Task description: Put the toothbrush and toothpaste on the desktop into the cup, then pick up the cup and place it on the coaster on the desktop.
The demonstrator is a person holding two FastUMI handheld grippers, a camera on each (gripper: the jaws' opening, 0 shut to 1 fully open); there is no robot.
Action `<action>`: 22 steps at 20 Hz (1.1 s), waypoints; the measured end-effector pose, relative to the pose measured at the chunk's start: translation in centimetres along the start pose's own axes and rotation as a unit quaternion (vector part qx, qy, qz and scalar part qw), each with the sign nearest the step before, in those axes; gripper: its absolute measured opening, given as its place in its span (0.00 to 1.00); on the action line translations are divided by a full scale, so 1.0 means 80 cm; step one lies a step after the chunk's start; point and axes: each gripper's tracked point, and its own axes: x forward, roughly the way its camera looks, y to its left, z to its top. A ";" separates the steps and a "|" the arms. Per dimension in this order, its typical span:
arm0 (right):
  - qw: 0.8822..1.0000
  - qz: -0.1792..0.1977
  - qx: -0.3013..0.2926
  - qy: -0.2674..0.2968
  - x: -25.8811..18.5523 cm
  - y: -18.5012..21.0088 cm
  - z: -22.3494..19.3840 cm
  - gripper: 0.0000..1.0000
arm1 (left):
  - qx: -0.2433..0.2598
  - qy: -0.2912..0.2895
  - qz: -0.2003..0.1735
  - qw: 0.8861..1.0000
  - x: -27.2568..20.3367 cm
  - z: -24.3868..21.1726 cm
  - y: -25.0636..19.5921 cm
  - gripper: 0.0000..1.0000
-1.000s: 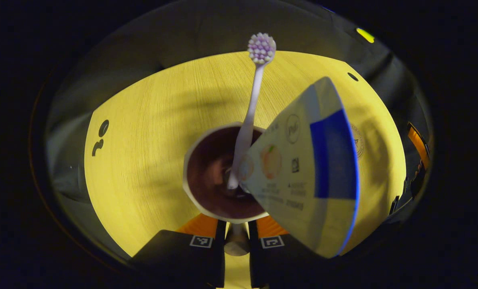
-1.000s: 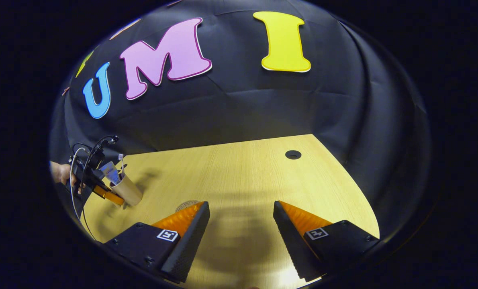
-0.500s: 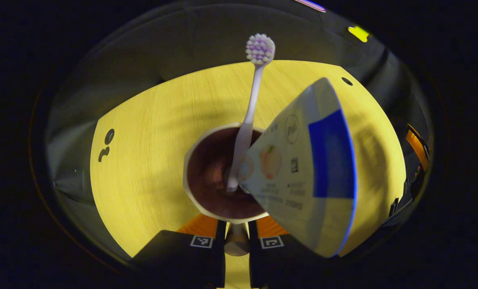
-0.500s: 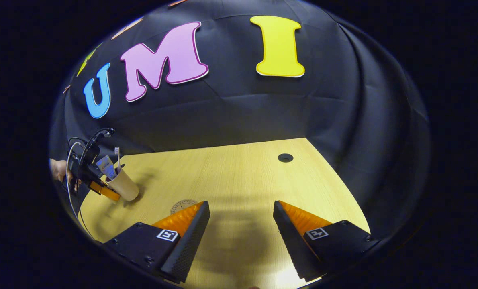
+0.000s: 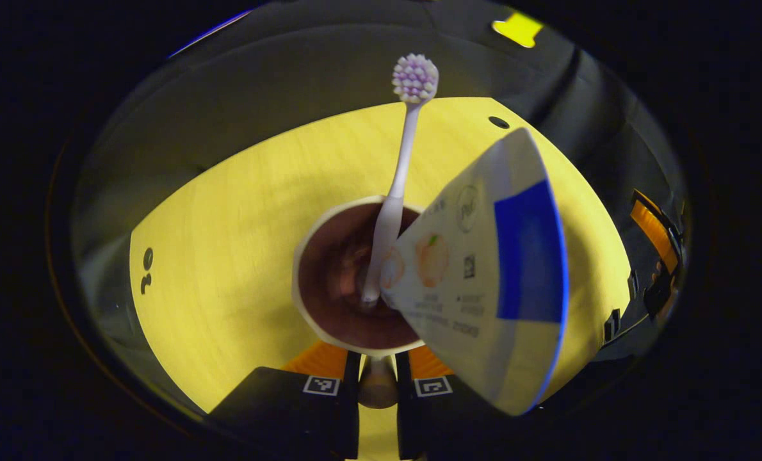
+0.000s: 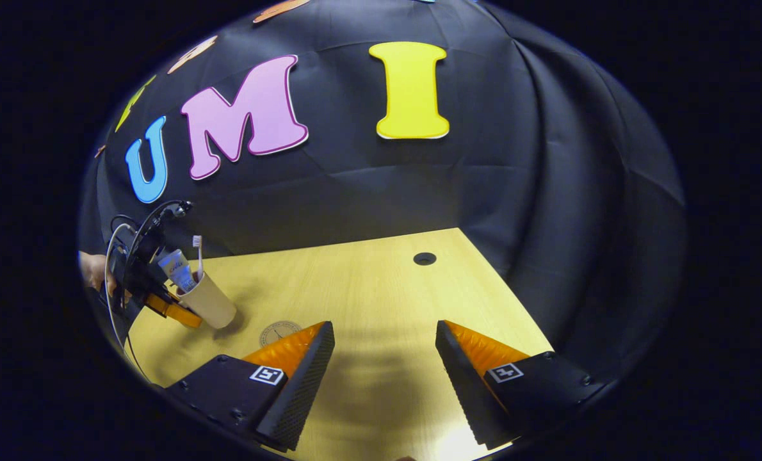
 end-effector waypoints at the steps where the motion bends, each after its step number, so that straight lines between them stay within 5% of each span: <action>1: 1.000 -0.005 0.002 -0.002 -0.005 -0.008 0.000 0.98 | 0.007 0.001 -0.005 1.000 0.002 0.005 -0.013 0.28; 11: 0.999 -0.045 0.019 -0.023 -0.035 -0.066 0.008 0.98 | 0.073 0.018 -0.030 0.997 0.038 0.039 -0.107 0.28; 19: 0.998 -0.059 0.023 -0.016 -0.053 -0.092 -0.009 0.98 | 0.090 0.040 -0.019 0.995 0.063 0.046 -0.127 0.34; 22: 0.998 -0.059 0.023 -0.014 -0.058 -0.094 -0.014 0.98 | 0.087 0.048 -0.013 0.995 0.067 0.043 -0.127 0.29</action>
